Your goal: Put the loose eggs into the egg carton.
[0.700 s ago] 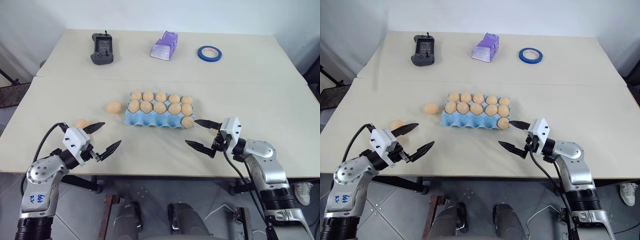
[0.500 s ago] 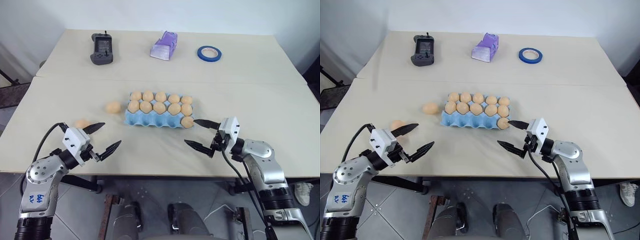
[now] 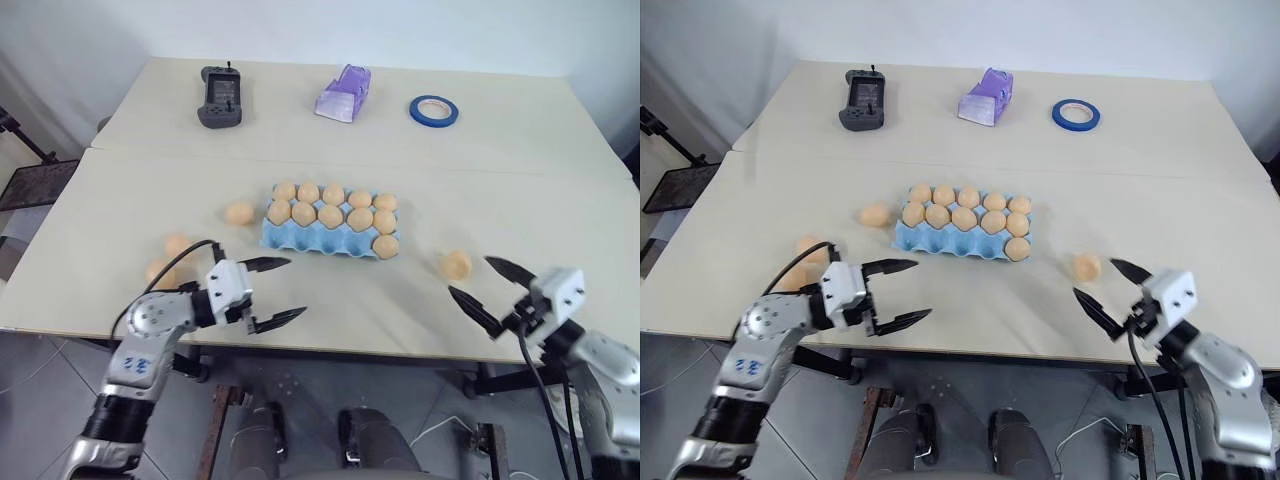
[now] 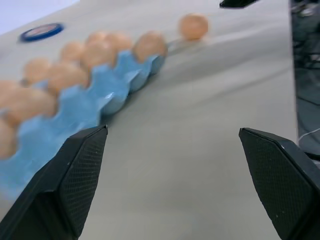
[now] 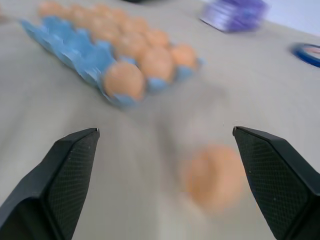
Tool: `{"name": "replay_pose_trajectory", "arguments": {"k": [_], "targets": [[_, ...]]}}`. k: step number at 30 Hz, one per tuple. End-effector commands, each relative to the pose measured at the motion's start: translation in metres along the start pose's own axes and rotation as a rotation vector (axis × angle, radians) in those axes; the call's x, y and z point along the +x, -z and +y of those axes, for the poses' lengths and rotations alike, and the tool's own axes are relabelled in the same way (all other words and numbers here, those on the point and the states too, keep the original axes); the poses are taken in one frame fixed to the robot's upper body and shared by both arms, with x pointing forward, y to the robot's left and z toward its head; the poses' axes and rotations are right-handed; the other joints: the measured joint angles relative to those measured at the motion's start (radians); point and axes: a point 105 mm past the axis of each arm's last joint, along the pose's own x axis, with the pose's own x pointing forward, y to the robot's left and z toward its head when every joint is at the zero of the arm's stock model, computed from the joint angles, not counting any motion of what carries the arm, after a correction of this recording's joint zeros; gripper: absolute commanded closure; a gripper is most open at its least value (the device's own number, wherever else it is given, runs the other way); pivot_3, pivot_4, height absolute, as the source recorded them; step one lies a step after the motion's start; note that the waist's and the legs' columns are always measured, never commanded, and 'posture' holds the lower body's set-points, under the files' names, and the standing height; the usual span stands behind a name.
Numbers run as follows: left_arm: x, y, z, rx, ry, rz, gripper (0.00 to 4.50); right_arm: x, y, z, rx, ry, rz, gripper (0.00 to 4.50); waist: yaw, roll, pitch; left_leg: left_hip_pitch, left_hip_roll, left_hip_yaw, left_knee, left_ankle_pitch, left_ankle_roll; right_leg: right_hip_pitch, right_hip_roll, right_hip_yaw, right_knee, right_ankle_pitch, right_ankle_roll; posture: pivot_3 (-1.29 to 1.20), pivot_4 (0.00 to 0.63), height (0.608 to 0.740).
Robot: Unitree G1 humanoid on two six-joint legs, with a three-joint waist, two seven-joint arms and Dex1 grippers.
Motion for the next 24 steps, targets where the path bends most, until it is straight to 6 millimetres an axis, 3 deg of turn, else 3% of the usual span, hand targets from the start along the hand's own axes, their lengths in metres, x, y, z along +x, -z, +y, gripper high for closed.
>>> {"name": "replay_pose_trajectory", "arguments": {"k": [1, 7, 12, 15, 19, 24], "targets": [[0.013, -0.002, -0.003, 0.003, 0.043, -0.027, 0.01, -0.009, 0.001, -0.004, -0.013, 0.082, -0.017, 0.0, -0.011, 0.001, 0.0, 0.0, 0.0, 0.0, 0.0, 0.0, 0.0, 0.0, 0.0, 0.0, 0.0, 0.0, 0.0, 0.0, 0.15, 0.74], [0.014, -0.002, -0.005, 0.002, 0.067, -0.022, 0.01, 0.005, 0.002, -0.004, -0.006, 0.077, -0.036, 0.0, -0.034, 0.001, 0.0, 0.002, 0.0, 0.001, 0.002, 0.002, 0.001, 0.0, 0.001, 0.002, 0.004, 0.002, 0.002, 0.0, 0.15, 0.74], [0.005, 0.0, -0.005, 0.005, 0.053, -0.002, 0.01, 0.042, -0.004, -0.012, 0.034, 0.021, -0.064, 0.0, -0.033, 0.001, 0.0, 0.001, 0.0, 0.0, 0.003, 0.002, 0.001, 0.0, 0.0, 0.002, 0.004, 0.002, 0.002, 0.0, 0.15, 0.74], [0.003, 0.0, -0.006, 0.006, 0.042, 0.003, 0.01, 0.054, -0.002, -0.012, 0.037, -0.015, -0.057, 0.0, -0.025, 0.001, 0.0, 0.001, -0.001, -0.001, 0.003, 0.002, 0.002, 0.0, 0.0, 0.001, 0.004, 0.002, 0.002, 0.0, 0.15, 0.74], [0.001, -0.001, -0.006, 0.01, 0.017, 0.007, 0.01, 0.074, 0.007, -0.012, 0.036, -0.027, -0.009, 0.0, -0.018, 0.001, 0.0, -0.001, -0.001, -0.002, 0.003, 0.002, 0.002, -0.001, 0.0, 0.001, 0.004, 0.002, 0.002, 0.0, 0.15, 0.74], [-0.001, -0.001, -0.006, 0.012, -0.008, 0.008, 0.01, 0.086, 0.015, -0.023, 0.022, 0.028, 0.003, 0.0, -0.016, 0.001, 0.0, -0.001, -0.001, -0.001, 0.003, 0.002, 0.002, -0.001, 0.0, 0.001, 0.004, 0.002, 0.002, 0.0, 0.15, 0.74]]}}
